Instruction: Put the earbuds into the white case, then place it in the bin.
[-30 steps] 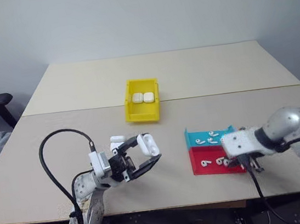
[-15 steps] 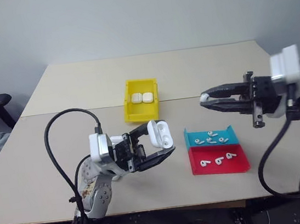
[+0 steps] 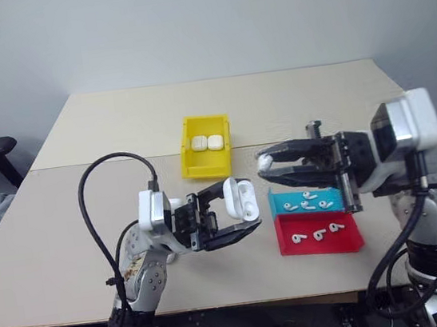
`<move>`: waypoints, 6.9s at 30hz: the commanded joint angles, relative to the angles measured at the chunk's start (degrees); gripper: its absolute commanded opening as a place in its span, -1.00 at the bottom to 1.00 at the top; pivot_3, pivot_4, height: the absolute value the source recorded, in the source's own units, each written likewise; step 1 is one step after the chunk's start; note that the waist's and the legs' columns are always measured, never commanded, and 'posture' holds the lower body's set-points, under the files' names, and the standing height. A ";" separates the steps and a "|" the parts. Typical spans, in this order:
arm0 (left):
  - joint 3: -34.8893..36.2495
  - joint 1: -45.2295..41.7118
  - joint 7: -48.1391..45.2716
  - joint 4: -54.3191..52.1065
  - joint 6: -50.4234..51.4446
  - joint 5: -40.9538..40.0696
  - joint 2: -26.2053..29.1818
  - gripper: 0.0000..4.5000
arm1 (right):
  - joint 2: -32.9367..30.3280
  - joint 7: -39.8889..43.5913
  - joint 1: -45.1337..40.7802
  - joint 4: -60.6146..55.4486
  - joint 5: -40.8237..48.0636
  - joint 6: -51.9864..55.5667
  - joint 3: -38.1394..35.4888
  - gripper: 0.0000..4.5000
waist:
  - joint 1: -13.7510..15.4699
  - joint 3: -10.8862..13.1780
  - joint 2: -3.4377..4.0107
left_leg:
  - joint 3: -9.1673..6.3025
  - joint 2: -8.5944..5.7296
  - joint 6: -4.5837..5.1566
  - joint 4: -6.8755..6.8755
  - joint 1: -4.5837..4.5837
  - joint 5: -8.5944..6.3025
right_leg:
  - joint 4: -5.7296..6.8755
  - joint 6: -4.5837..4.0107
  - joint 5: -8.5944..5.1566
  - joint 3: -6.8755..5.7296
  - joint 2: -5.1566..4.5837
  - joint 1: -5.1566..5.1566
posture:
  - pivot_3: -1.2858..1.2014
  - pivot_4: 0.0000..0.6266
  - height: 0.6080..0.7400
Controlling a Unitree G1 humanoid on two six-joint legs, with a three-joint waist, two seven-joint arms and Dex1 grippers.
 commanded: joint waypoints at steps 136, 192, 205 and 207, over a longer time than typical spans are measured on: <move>1.43 7.31 1.23 5.17 -10.30 12.51 6.78 0.25 | -15.56 14.74 -30.47 79.49 -67.32 -59.75 35.39 -0.40 | -1.36 0.03 0.09 | 0.55 0.07 -0.07 -0.06 -0.06 0.04 | -0.28 0.00 0.12 -0.02 -0.02 -0.05 | 0.03 -0.52 1.00; -0.69 -8.63 7.18 -5.31 8.97 3.60 0.83 0.25 | -11.85 -17.17 13.95 -13.86 20.68 11.19 -8.14 -0.70 | 0.10 0.04 0.09 | -0.13 0.00 0.03 -0.04 -0.15 -0.01 | -0.43 0.05 0.20 -0.09 0.04 0.08 | 0.03 -0.52 1.00; -0.88 -7.71 7.75 -6.11 8.56 4.62 0.73 0.25 | -10.04 -13.71 14.48 -12.61 13.36 8.07 -4.06 -0.70 | 0.10 0.04 0.09 | -0.14 0.00 0.03 -0.04 -0.15 -0.01 | -0.44 0.06 0.19 -0.09 0.04 0.08 | 0.03 -0.52 1.00; -0.84 -7.63 7.69 -6.07 8.43 4.72 0.59 0.25 | -9.73 -13.43 14.51 -12.44 12.39 7.53 -3.45 -0.70 | 0.10 0.04 0.09 | -0.14 0.00 0.03 -0.04 -0.15 -0.01 | -0.43 0.05 0.19 -0.09 0.05 0.08 | 0.03 -0.52 1.00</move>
